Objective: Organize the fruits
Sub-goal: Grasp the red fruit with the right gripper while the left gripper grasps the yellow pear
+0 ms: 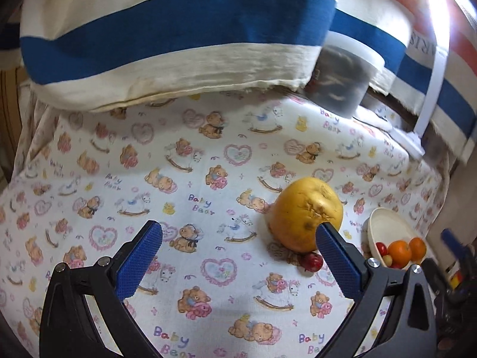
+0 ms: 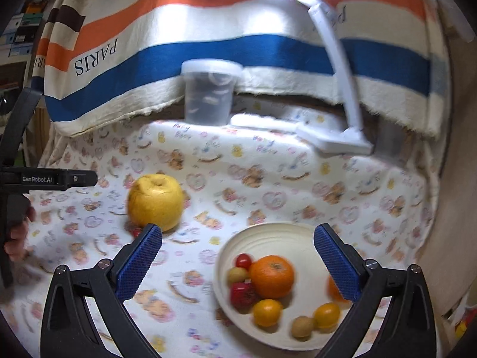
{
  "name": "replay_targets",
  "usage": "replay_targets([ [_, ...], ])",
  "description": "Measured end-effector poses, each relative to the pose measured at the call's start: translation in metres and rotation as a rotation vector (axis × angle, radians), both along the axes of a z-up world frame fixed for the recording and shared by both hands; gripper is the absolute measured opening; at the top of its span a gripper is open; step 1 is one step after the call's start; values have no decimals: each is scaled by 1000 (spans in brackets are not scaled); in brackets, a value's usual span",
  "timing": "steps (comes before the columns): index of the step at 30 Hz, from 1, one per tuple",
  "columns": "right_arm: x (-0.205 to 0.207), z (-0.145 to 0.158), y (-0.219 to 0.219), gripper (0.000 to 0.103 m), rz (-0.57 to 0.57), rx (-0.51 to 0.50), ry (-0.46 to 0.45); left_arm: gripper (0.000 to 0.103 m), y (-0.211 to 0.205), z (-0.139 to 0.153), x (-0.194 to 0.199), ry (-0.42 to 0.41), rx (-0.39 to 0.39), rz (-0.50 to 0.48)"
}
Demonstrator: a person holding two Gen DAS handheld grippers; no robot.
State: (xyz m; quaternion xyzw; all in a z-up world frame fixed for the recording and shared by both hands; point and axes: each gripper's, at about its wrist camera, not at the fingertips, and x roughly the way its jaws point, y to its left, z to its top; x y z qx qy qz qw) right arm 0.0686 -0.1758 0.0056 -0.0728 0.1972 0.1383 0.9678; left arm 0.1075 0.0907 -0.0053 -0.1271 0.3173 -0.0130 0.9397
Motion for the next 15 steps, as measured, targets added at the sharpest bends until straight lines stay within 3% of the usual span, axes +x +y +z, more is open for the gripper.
replay_targets([
  [6,35,5,34,101,92,135,229,102,14,3,-1,29,-88,21],
  [7,42,3,41,98,103,147,267,102,20,1,-1,27,-129,21],
  [8,48,0,49,88,108,149,304,102,24,1,0,26,-156,22],
  [9,54,-5,58,78,114,144,342,102,27,0,0,28,-172,33],
  [11,65,-17,75,69,131,122,404,102,33,-1,1,26,-173,59],
  [15,75,-41,101,64,133,82,478,102,38,-1,4,32,-164,77],
])
